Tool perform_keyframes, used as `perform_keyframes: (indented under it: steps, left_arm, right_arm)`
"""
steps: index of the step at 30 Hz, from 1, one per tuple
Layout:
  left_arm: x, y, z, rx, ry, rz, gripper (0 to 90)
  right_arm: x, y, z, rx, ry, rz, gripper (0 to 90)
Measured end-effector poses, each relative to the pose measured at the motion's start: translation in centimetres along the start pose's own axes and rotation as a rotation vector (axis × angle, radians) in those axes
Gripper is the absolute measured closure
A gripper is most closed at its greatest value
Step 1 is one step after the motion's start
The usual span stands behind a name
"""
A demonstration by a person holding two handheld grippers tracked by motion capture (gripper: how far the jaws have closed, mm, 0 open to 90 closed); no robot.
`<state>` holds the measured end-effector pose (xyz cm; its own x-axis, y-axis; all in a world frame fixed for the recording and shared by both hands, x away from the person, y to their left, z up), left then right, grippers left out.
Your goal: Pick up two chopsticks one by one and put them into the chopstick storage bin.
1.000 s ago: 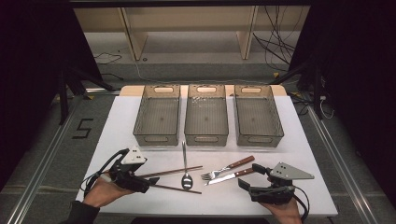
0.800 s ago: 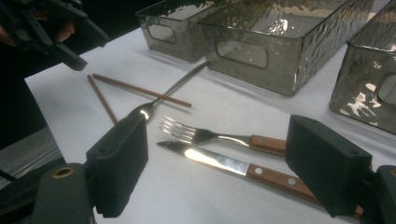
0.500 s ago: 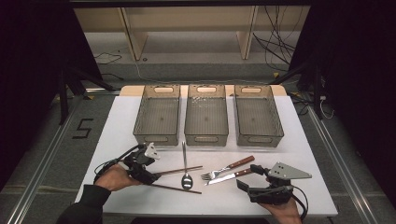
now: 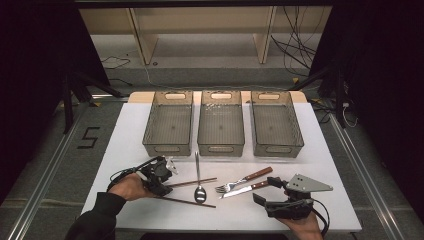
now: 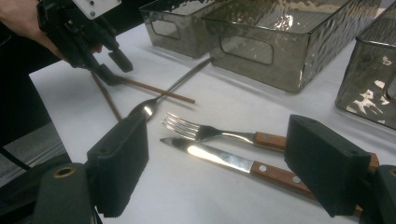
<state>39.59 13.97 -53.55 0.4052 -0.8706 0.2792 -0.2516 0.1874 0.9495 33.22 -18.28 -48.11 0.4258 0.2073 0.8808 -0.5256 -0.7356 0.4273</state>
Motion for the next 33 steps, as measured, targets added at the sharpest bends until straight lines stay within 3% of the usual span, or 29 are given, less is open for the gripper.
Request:
perform_keyframes:
  steps: [11, 15, 18, 24, 33]
  left_arm:
    - [0.0, -0.3, 0.2, -0.062, -0.021, -0.047, 76.6]
    - [0.0, -0.2, 0.4, -0.077, -0.061, -0.060, 82.3]
    - [-0.1, -0.2, 0.4, -0.075, -0.085, -0.047, 83.5]
    - [0.2, 0.1, 0.3, -0.056, -0.091, 0.000, 84.3]
    - [1.0, 2.5, 0.3, -0.005, -0.115, 0.062, 84.5]
  right_arm:
    - [-0.1, -0.1, 0.0, 0.004, 0.005, -0.006, 22.8]
    - [-0.1, -0.1, 0.0, 0.005, 0.005, -0.007, 22.8]
    - [-0.1, -0.2, 0.0, 0.009, 0.006, -0.008, 22.8]
    - [-0.1, -0.2, 0.0, 0.008, 0.005, -0.011, 22.8]
    - [-0.2, -0.2, 0.1, 0.007, 0.002, -0.014, 22.9]
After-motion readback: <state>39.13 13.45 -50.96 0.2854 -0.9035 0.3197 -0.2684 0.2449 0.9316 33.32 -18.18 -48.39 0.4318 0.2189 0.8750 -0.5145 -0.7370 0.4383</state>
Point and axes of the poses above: each handheld gripper's, and its own axes: y roughly backward along the jaws, x roughly out of its top, z roughly to its right, the point moved 8 cm from there along -y, roughly forward along the jaws, and after that the axes turned 3 degrees about x, right-handed, at the moved point
